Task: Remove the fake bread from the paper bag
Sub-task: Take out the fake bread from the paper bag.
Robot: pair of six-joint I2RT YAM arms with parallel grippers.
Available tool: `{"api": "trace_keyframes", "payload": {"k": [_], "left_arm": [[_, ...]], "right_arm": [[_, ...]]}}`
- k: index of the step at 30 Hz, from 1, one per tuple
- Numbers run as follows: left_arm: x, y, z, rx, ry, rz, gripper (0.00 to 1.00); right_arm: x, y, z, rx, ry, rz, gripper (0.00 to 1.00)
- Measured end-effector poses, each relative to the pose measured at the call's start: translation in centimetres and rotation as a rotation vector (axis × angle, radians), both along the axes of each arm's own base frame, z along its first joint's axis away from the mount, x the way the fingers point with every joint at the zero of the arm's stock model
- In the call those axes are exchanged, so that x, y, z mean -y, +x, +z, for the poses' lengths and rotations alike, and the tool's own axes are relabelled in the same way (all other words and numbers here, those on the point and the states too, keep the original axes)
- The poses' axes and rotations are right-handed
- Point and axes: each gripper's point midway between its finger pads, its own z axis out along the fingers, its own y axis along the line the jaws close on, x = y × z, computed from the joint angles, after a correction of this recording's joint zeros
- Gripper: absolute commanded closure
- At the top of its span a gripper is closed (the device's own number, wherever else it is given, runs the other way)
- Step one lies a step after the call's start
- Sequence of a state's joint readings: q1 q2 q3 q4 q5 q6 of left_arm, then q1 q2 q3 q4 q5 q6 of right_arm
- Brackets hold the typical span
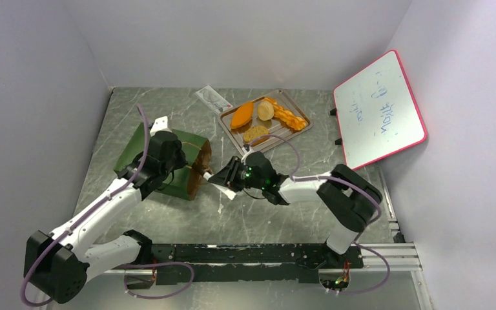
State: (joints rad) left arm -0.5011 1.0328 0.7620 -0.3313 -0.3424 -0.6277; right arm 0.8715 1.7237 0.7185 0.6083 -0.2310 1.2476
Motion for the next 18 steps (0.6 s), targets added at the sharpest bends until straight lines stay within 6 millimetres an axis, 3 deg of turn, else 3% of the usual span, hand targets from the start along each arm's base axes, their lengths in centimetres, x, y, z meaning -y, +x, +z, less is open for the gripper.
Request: {"api": "trace_keyframes", "payload": {"k": [5, 14, 18], "left_arm": [[-0.5, 0.6, 0.1, 0.002, 0.009, 0.048, 0.93], [-1.0, 1.2, 0.1, 0.006, 0.011, 0.106, 0.93], [-1.3, 1.5, 0.3, 0.013, 0.019, 0.128, 0.93]], "right_arm": [[1.7, -1.0, 2.1, 0.041, 0.026, -0.014, 1.0], [5.3, -3.3, 2.3, 0.047, -0.015, -0.033, 1.0], [7.0, -4.2, 3.7, 0.076, -0.014, -0.055, 1.0]]}}
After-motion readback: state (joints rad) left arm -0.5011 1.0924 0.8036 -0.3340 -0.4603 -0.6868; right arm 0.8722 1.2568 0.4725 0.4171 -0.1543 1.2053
